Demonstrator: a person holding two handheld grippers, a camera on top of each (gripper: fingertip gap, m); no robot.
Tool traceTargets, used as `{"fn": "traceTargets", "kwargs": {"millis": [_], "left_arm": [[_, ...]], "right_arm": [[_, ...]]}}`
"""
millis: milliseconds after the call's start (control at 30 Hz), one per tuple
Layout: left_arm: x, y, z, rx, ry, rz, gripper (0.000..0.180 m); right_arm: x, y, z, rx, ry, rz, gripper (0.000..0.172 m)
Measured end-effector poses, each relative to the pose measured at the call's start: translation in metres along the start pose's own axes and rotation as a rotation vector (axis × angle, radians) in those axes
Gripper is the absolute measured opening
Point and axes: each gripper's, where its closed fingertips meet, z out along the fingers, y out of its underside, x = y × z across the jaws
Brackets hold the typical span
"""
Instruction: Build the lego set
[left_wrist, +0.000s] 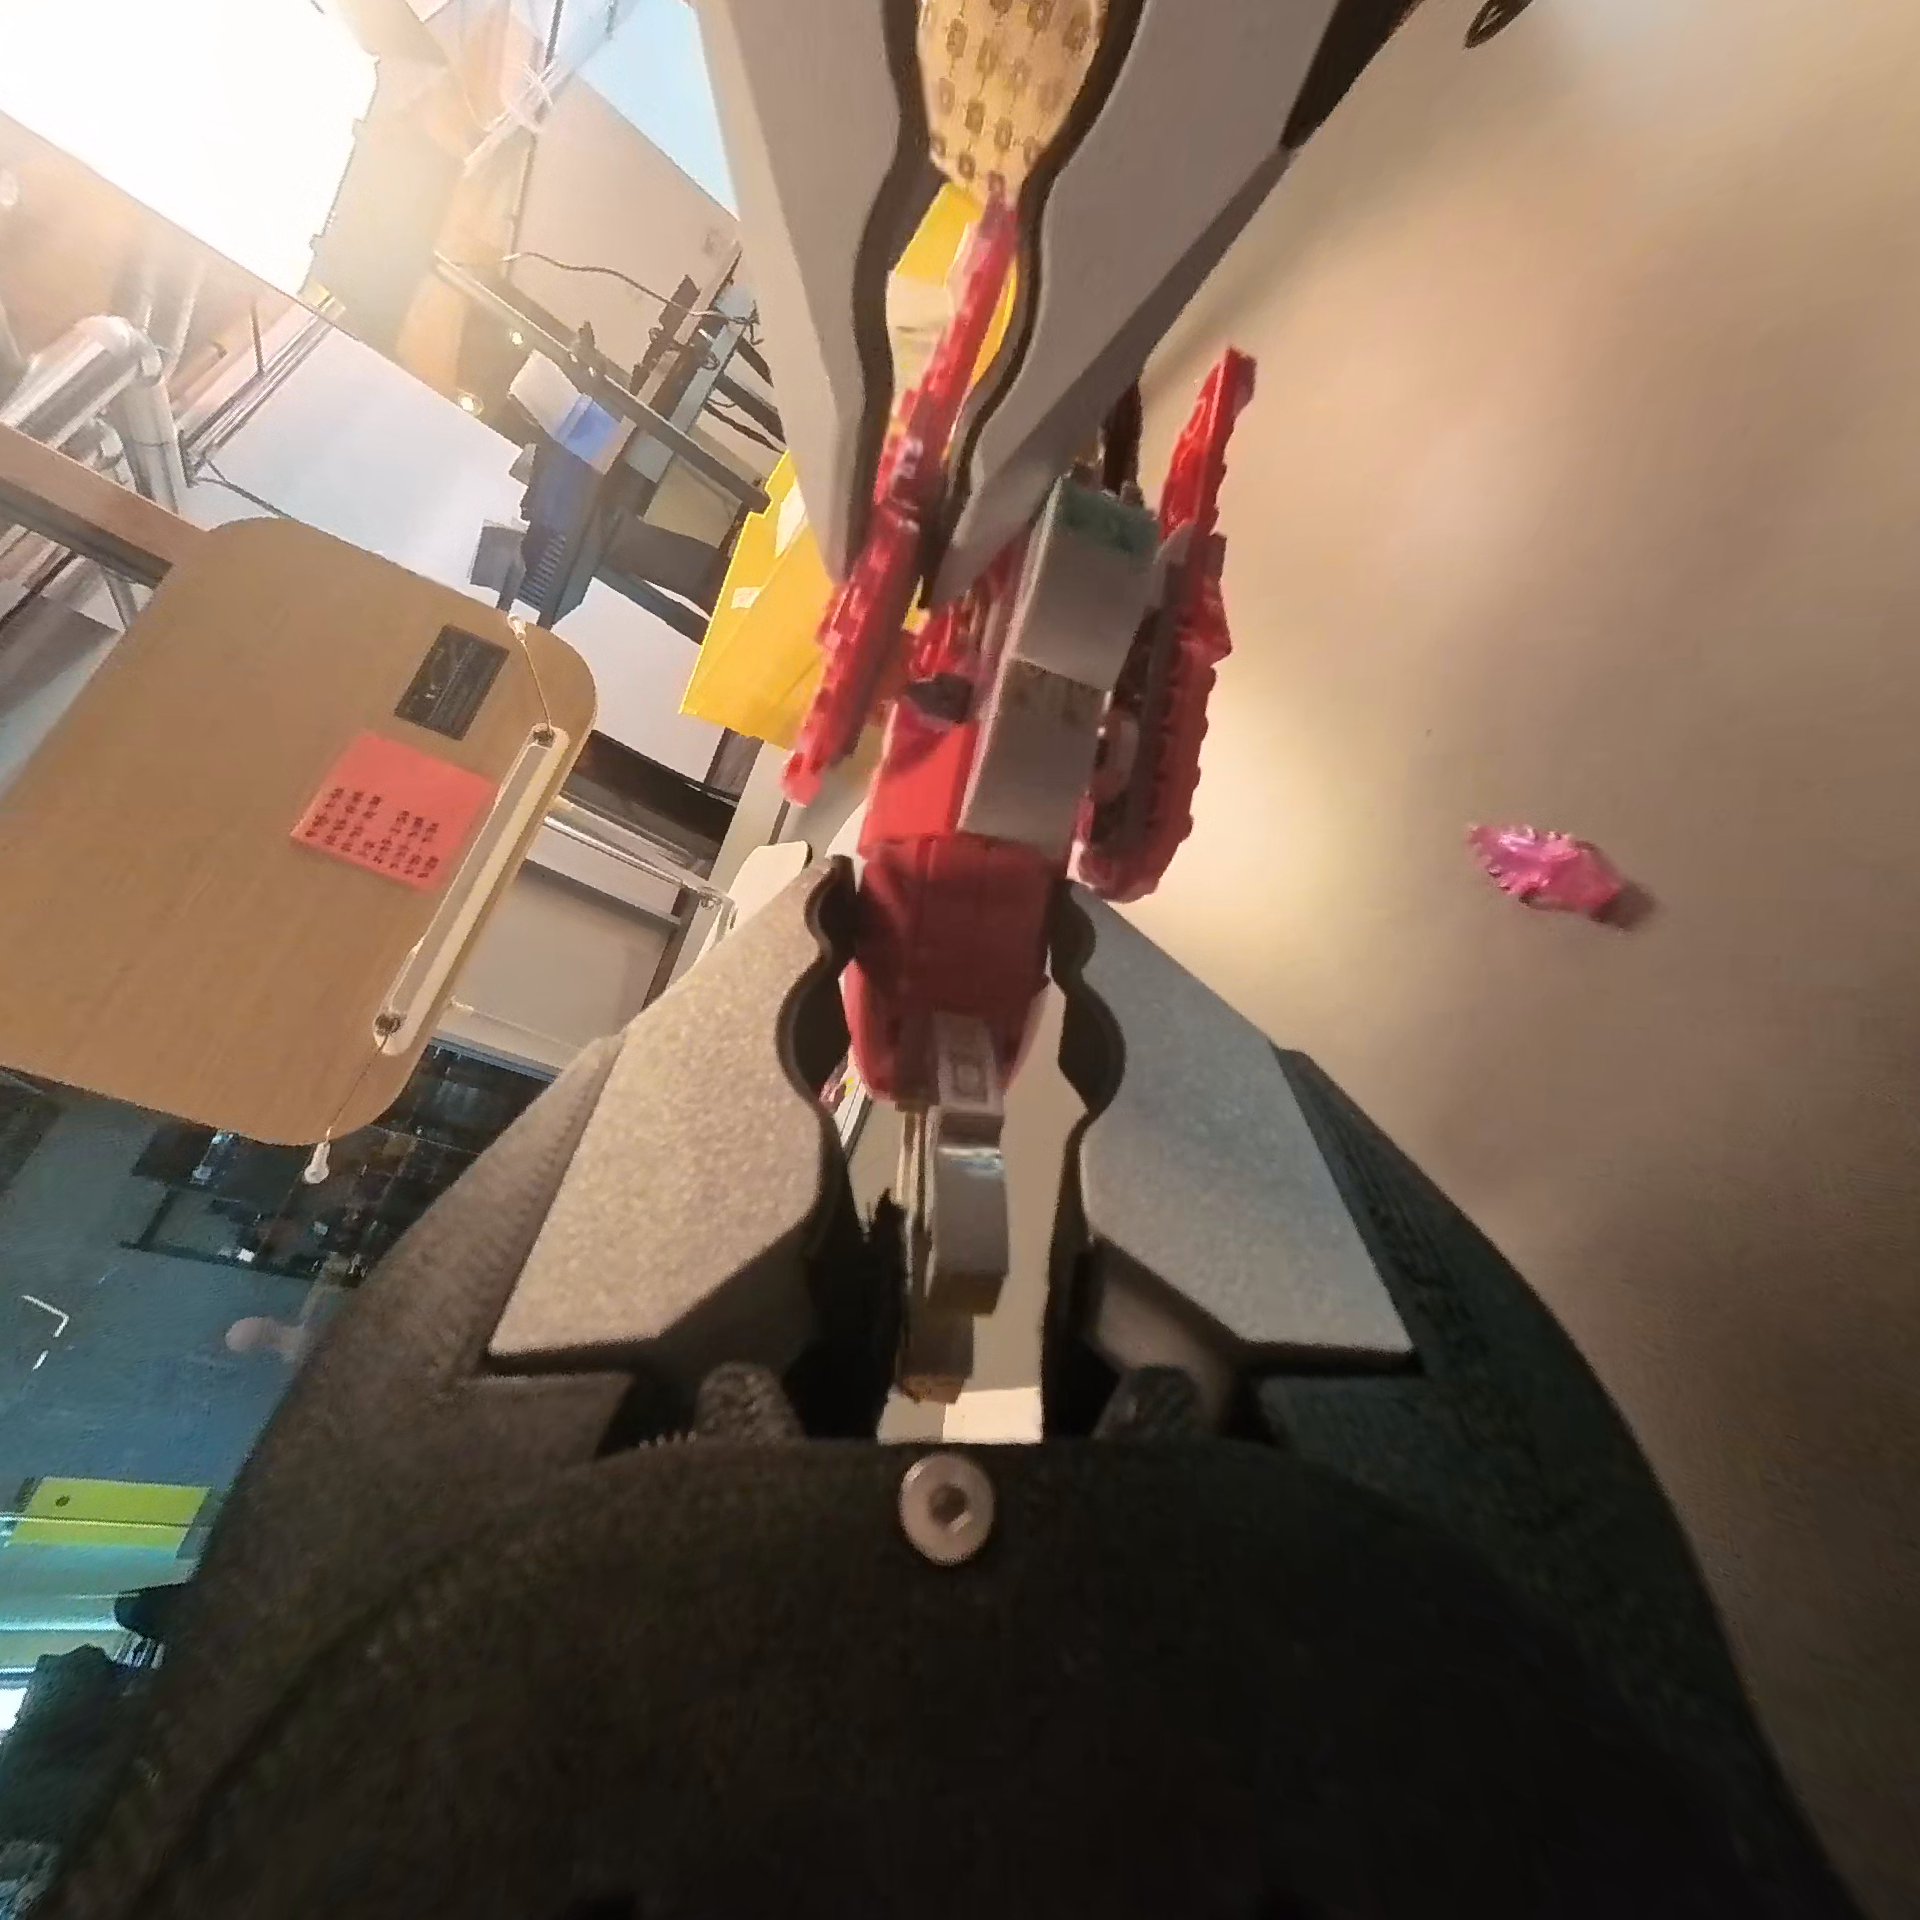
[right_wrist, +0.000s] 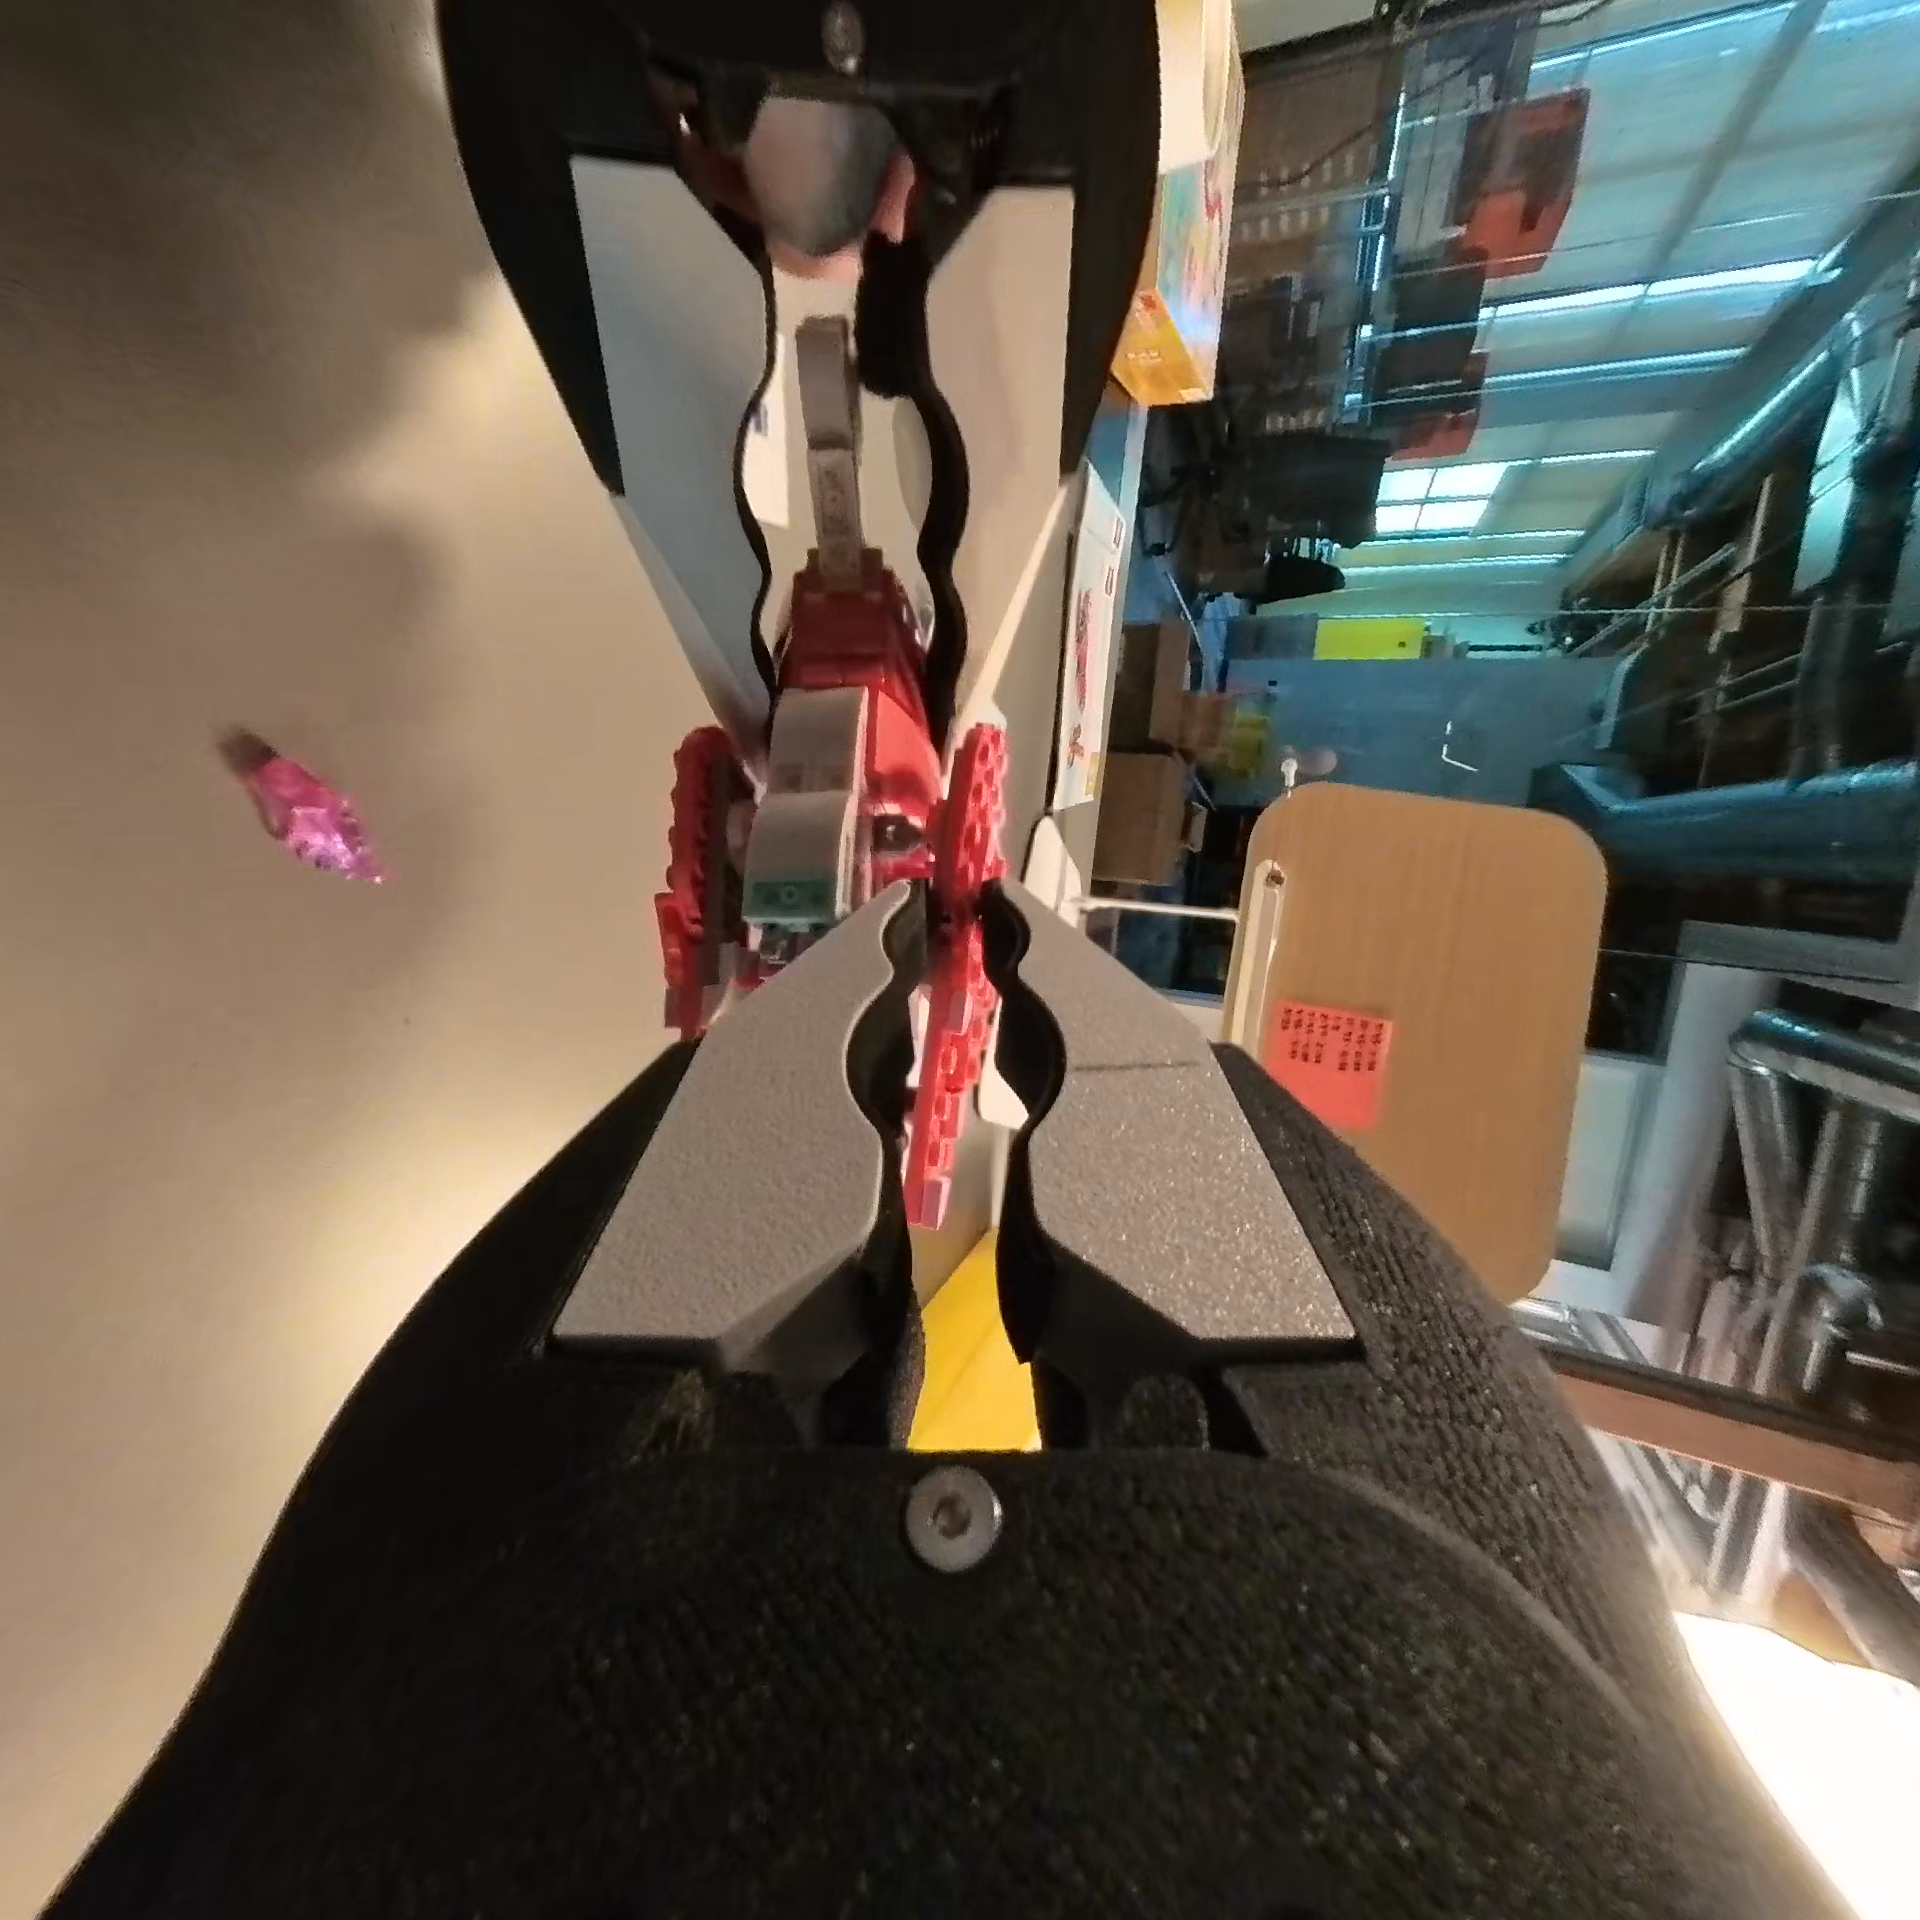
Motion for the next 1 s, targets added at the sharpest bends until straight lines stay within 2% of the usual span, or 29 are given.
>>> {"fn": "traceTargets", "kwargs": {"millis": [300,600,767,867,1000], "left_arm": [[-0.0004,0.0040,0.0002,-0.010,0.009,-0.017,0.036],[0.0014,0.0058,0.0009,-0.016,0.030,-0.043,0.036],[0.0018,0.0033,0.0018,-0.003,0.042,-0.079,0.036],[0.0028,0.0050,0.0011,-0.001,0.053,-0.090,0.036],[0.0035,0.0047,0.0032,-0.015,0.060,-0.106,0.036]], "right_arm": [[-0.0004,-0.0024,0.0021,0.008,0.017,0.006,0.007],[-0.0009,-0.0008,0.0040,-0.001,0.109,-0.202,0.006],[-0.0005,0.0048,0.0040,0.008,0.041,0.008,0.007],[-0.0004,-0.0011,0.0028,0.007,0.048,-0.020,0.006],[-0.0005,0.0048,0.0044,0.006,0.018,0.038,0.006]]}}
